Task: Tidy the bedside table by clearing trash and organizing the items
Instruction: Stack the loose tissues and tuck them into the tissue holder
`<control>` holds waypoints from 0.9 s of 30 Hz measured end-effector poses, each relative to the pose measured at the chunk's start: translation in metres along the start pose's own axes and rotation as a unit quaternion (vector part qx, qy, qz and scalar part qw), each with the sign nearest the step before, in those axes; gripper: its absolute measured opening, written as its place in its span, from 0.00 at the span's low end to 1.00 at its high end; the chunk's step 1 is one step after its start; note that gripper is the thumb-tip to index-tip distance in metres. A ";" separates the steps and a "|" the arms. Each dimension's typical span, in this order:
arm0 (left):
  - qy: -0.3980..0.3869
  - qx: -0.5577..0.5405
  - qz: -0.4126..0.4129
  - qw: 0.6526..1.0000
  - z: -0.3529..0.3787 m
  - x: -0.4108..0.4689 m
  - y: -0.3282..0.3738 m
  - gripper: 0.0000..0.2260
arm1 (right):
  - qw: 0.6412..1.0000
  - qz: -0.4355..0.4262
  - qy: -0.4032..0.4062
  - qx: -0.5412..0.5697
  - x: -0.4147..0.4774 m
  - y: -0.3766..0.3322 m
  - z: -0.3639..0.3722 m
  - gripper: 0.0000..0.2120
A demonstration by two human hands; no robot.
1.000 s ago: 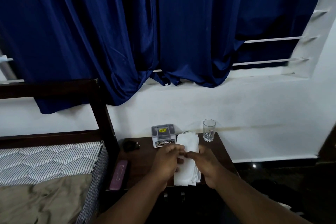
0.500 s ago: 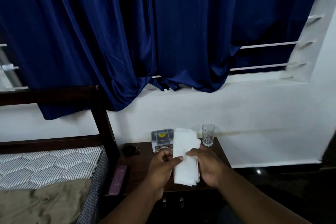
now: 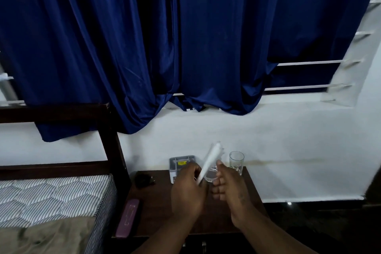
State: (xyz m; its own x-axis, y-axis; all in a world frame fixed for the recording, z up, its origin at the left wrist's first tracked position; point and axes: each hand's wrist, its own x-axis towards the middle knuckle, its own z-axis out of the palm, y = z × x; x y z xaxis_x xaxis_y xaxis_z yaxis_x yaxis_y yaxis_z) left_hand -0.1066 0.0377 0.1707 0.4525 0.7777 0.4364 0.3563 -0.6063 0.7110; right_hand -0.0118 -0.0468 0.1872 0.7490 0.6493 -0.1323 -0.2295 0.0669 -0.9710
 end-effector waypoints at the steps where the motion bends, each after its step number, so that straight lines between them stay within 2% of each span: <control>1: 0.010 0.018 0.036 0.999 0.003 0.003 -0.002 0.08 | 0.999 -0.005 -0.032 -0.014 0.000 -0.001 0.003 0.17; 3: 0.022 0.039 0.110 0.993 0.009 0.012 -0.008 0.06 | 0.997 -0.006 -0.051 -0.054 0.007 -0.001 0.012 0.16; 5: 0.012 0.065 0.162 0.985 0.016 0.023 -0.016 0.08 | 0.998 0.017 -0.028 -0.052 0.021 -0.001 0.020 0.16; 9: -0.014 0.107 0.188 0.976 0.027 0.044 -0.032 0.10 | 0.997 0.071 0.043 -0.003 0.060 0.006 0.028 0.09; 12: -0.021 0.100 0.195 0.975 0.037 0.059 -0.049 0.12 | 0.993 0.066 0.095 -0.020 0.087 0.017 0.035 0.04; 14: -0.032 0.090 0.177 0.980 0.046 0.071 -0.064 0.13 | 0.991 0.039 0.117 -0.048 0.105 0.027 0.040 0.04; 17: -0.046 0.054 0.165 0.984 0.061 0.087 -0.085 0.17 | 0.980 -0.022 0.154 -0.122 0.135 0.043 0.046 0.08; 22: -0.046 -0.120 0.013 0.992 0.083 0.112 -0.122 0.28 | 0.956 -0.084 0.184 -0.212 0.177 0.059 0.058 0.13; 27: -0.116 -0.161 -0.062 0.978 0.105 0.136 -0.152 0.32 | 0.923 -0.141 0.165 -0.319 0.207 0.081 0.067 0.14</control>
State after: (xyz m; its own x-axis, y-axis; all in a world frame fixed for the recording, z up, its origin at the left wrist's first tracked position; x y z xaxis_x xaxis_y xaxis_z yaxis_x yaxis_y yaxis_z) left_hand -0.0138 0.2180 0.0639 0.6085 0.7606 0.2262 0.1601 -0.3969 0.9038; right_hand 0.0829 0.1436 0.0943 0.8959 0.4004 0.1927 0.3369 -0.3295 -0.8820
